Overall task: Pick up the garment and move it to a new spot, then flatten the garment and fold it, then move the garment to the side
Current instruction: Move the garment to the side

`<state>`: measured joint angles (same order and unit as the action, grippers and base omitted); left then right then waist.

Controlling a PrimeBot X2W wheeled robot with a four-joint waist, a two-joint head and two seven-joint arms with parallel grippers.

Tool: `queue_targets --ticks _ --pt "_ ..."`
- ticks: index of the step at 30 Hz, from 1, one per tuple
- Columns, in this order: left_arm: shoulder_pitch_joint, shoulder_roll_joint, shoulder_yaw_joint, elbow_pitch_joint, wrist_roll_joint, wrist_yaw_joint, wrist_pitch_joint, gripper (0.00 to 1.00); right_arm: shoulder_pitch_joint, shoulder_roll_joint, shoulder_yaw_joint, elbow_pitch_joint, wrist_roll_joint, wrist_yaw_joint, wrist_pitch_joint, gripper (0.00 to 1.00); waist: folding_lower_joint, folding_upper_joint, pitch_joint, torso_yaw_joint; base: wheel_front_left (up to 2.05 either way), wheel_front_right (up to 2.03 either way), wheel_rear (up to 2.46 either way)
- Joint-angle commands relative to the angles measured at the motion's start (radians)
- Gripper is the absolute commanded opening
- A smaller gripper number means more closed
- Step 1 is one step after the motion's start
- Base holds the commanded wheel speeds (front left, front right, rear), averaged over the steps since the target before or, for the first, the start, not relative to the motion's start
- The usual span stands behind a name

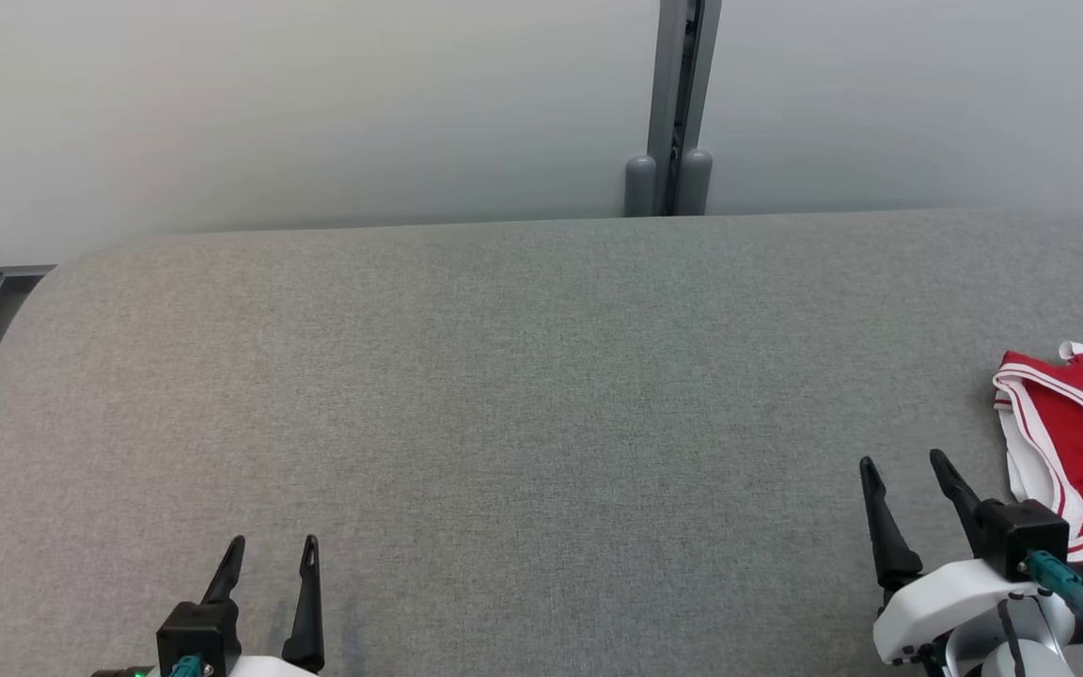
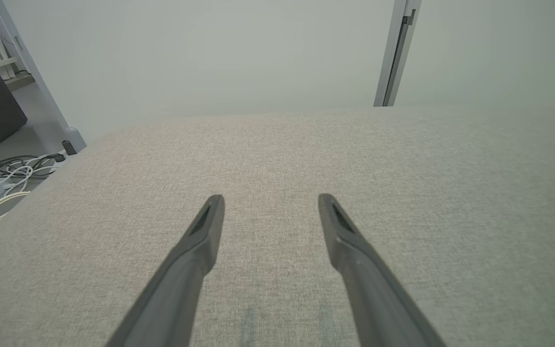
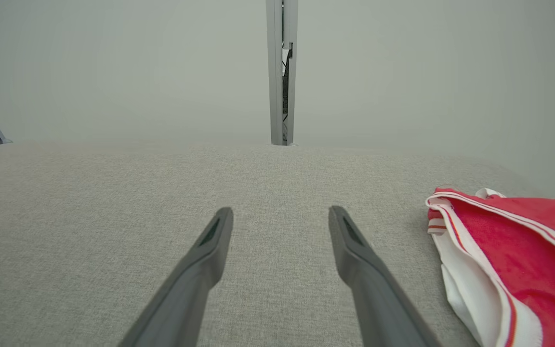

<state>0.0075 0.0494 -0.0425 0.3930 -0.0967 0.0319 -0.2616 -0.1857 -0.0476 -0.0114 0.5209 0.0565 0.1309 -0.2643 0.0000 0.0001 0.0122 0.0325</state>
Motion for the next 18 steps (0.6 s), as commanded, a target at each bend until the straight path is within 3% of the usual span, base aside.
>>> queue_targets --ticks 1,18 --pt "0.005 0.003 0.005 0.002 -0.001 0.004 -0.004 1.0 0.016 -0.007 0.002 -0.006 -0.002 0.0 0.001 1.0 0.0 -0.0001 -0.005 0.004 0.0 0.0 0.0" --pt "0.022 0.003 0.036 -0.001 -0.042 0.011 -0.004 1.0 0.069 -0.006 0.051 -0.069 -0.006 0.0 0.001 1.0 0.0 -0.0001 -0.032 -0.017 0.0 0.0 0.0"
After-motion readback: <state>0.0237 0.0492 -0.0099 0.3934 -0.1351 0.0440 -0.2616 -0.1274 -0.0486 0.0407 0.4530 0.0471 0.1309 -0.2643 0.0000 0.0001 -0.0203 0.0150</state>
